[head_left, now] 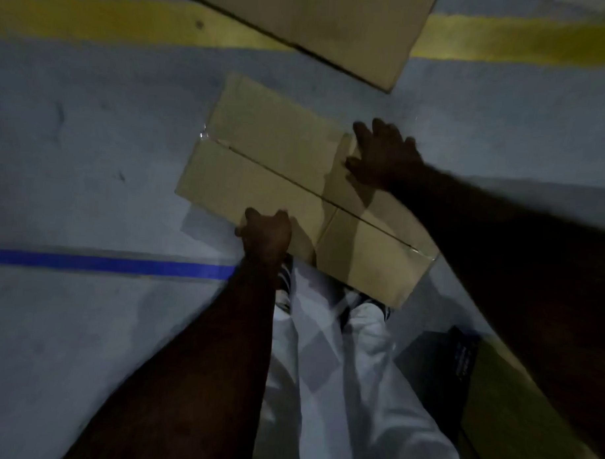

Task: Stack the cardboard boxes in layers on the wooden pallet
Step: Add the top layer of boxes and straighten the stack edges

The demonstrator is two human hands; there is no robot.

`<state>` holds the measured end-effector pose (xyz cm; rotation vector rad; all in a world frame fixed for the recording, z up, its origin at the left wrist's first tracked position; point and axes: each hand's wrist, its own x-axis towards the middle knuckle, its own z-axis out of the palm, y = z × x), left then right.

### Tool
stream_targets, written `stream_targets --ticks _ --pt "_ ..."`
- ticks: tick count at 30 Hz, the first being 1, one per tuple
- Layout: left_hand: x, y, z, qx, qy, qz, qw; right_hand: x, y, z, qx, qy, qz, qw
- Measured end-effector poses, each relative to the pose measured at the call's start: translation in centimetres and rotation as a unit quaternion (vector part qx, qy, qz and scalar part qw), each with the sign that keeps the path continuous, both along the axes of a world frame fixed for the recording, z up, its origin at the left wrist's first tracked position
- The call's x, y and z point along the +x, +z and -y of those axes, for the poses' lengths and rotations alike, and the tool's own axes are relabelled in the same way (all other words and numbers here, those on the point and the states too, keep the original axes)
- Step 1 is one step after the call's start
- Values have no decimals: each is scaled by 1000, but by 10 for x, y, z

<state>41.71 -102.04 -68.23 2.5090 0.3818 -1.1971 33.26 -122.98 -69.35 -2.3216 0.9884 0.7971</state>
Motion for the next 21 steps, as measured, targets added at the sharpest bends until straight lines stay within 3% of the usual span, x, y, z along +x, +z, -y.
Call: stream_targets --ticks 6,10,15,21 --pt "-14 -22 14 -47 136 31 989 10 -46 -8 28 30 -5 999" --pt "-12 -1 24 -51 60 51 996 1 -28 -1 22 12 1 1000" --pt "12 65 62 -76 -55 104 990 -21 47 28 7 -22 29 999" --pt "32 185 118 -223 -112 146 957 -42 195 71 -65 -137 58 987"
